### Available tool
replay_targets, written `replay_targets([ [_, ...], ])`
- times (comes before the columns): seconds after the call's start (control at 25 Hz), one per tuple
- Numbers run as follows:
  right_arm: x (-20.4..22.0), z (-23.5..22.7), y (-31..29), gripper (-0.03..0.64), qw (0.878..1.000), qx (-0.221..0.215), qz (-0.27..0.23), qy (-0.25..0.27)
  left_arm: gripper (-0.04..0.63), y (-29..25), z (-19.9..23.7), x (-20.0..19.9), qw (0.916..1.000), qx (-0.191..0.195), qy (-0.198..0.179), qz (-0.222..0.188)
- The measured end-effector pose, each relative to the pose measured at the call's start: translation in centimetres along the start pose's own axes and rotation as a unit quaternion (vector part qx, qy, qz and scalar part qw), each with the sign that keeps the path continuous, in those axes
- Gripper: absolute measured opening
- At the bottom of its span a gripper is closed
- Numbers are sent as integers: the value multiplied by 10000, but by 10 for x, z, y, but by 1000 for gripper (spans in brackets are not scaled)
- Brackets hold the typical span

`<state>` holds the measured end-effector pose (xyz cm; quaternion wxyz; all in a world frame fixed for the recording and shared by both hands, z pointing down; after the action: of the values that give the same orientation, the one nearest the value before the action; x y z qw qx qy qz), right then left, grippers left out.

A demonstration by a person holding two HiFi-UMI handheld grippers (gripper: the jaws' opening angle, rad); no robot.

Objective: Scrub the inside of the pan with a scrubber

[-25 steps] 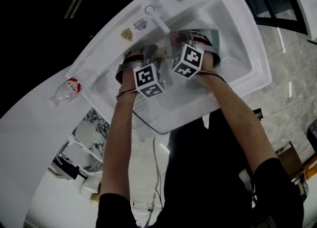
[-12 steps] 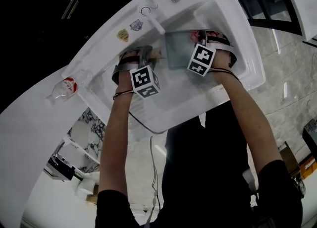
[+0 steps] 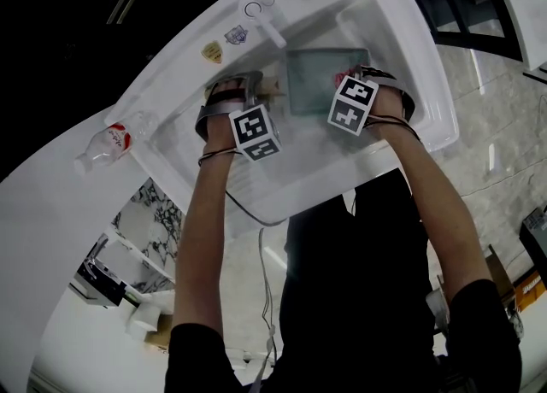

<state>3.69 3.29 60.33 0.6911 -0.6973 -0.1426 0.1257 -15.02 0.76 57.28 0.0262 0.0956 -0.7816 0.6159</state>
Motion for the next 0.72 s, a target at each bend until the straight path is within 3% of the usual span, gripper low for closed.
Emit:
replay_targets([
  [0.16,4,23,-1,34,9945,-1013,43,-242,199,2,3,-1,10000,-19,-17,29],
  [0.28,3,31,-1,34,9879,-1510,-10,-360,199,2,2,-1,10000,-36,-68,4],
  [0.56,-4,39,2,34,9820,-1871,-221,-96,201,0,2,0,9999,-11,-96,114],
  [0.72,-24,41,4,34,9749,-2034,-876,-230,204,-1,2,0,9999,-51,-58,125],
])
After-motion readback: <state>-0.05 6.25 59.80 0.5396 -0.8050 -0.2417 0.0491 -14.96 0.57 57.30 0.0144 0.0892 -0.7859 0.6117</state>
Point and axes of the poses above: the fingertips, and each gripper's own axes: y backward along the fingers, z to its left, x out of its underside, the point moved 5 cm from there along y, backward along the fingers, and after that the axes turned 1 degree about -z, right-handed, at the moved point
